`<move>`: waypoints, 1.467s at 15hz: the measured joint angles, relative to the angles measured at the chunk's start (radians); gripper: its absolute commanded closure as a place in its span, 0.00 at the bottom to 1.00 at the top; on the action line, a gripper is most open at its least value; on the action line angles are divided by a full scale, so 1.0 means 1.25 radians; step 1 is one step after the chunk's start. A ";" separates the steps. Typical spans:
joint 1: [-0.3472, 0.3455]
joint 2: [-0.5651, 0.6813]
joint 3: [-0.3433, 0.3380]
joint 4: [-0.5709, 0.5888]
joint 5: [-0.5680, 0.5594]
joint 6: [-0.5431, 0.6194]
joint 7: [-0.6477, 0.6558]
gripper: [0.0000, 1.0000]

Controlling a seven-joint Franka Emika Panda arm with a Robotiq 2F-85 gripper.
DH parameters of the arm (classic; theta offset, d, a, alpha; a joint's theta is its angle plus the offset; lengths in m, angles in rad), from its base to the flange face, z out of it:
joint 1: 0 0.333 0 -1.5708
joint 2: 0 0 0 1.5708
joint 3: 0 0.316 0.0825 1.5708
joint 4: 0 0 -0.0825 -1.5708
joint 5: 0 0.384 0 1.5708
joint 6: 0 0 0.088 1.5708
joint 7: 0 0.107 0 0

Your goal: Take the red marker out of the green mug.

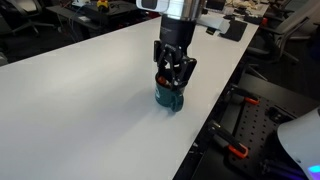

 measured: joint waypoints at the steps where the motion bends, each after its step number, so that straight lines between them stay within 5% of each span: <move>1: 0.000 -0.002 0.000 0.000 0.000 -0.001 0.000 0.64; 3: 0.002 -0.005 0.000 0.000 0.000 -0.001 0.000 0.87; 6: 0.006 -0.008 0.000 0.000 0.000 -0.002 0.000 0.98; 16: 0.010 -0.019 0.000 0.000 -0.011 -0.011 0.004 0.96; 22: 0.006 -0.080 -0.014 0.001 -0.204 -0.062 0.174 0.96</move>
